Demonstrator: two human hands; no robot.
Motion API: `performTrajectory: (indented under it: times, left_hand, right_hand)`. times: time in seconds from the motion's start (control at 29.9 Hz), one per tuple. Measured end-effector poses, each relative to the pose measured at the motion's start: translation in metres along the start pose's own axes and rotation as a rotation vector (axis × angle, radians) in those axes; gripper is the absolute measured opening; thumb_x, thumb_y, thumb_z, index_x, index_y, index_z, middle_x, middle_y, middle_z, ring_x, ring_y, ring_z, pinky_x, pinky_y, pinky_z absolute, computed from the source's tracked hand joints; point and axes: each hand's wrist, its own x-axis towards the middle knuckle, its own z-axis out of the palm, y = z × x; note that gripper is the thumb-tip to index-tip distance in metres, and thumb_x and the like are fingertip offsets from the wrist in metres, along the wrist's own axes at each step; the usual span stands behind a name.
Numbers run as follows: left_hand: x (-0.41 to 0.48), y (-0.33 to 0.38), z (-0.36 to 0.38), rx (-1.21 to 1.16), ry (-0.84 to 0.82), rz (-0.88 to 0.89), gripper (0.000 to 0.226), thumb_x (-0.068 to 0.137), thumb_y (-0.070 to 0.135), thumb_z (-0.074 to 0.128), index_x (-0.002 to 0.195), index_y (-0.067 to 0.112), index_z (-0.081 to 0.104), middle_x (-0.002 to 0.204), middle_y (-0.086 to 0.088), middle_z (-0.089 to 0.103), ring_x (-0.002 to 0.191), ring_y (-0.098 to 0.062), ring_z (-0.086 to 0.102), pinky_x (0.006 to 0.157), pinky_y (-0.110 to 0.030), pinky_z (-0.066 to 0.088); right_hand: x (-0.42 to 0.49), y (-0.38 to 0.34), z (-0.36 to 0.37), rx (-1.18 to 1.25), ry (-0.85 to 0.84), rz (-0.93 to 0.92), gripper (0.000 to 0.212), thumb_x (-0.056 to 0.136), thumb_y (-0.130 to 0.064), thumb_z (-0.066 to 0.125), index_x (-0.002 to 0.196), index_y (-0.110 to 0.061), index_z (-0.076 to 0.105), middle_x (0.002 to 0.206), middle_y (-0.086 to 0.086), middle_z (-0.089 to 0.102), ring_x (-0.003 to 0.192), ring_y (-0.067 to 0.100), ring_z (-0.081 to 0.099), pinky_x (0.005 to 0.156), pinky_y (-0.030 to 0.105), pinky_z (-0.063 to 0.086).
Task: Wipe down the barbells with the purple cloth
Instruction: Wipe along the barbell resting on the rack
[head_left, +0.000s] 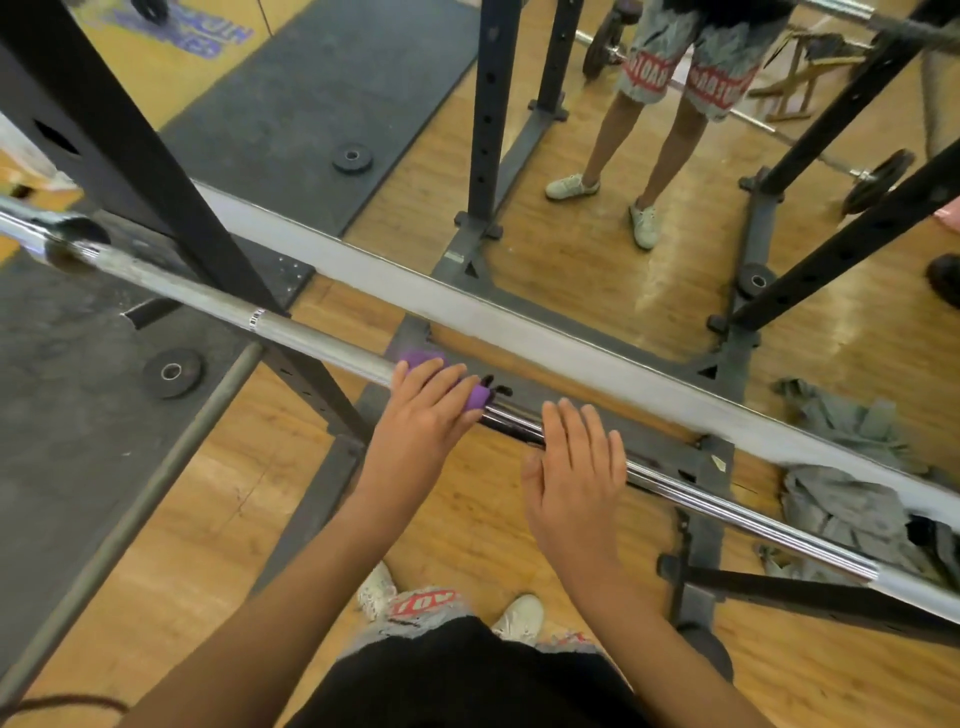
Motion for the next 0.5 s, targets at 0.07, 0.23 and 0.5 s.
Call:
performTrajectory:
  times: [0.07, 0.23, 0.5]
  left_hand:
    - [-0.002, 0.006, 0.001, 0.038, -0.011, 0.055, 0.042, 0.098, 0.037, 0.05, 0.127, 0.012, 0.067, 0.129, -0.005, 0.066, 0.128, -0.028, 0.053, 0.117, -0.048, 0.026]
    - [-0.004, -0.026, -0.012, -0.022, 0.012, -0.056, 0.041, 0.096, 0.029, 0.06, 0.132, 0.01, 0.064, 0.136, -0.006, 0.062, 0.137, -0.027, 0.044, 0.116, -0.056, 0.032]
    - [-0.006, 0.006, 0.003, 0.005, 0.037, 0.009, 0.043, 0.098, 0.033, 0.051, 0.131, 0.009, 0.064, 0.134, -0.007, 0.064, 0.135, -0.025, 0.045, 0.12, -0.047, 0.021]
  right_hand:
    - [0.001, 0.002, 0.0, -0.025, -0.004, -0.023, 0.056, 0.103, -0.033, 0.047, 0.155, -0.014, 0.038, 0.16, 0.006, 0.037, 0.153, 0.026, 0.024, 0.125, 0.043, 0.008]
    - [0.001, 0.003, -0.001, -0.037, -0.017, -0.034, 0.058, 0.102, -0.034, 0.046, 0.156, -0.014, 0.036, 0.162, 0.006, 0.033, 0.154, 0.025, 0.019, 0.126, 0.044, 0.007]
    - [0.002, 0.003, 0.001, -0.02, -0.005, -0.017, 0.06, 0.1, -0.032, 0.05, 0.155, -0.014, 0.037, 0.161, 0.003, 0.036, 0.154, 0.023, 0.019, 0.126, 0.044, 0.006]
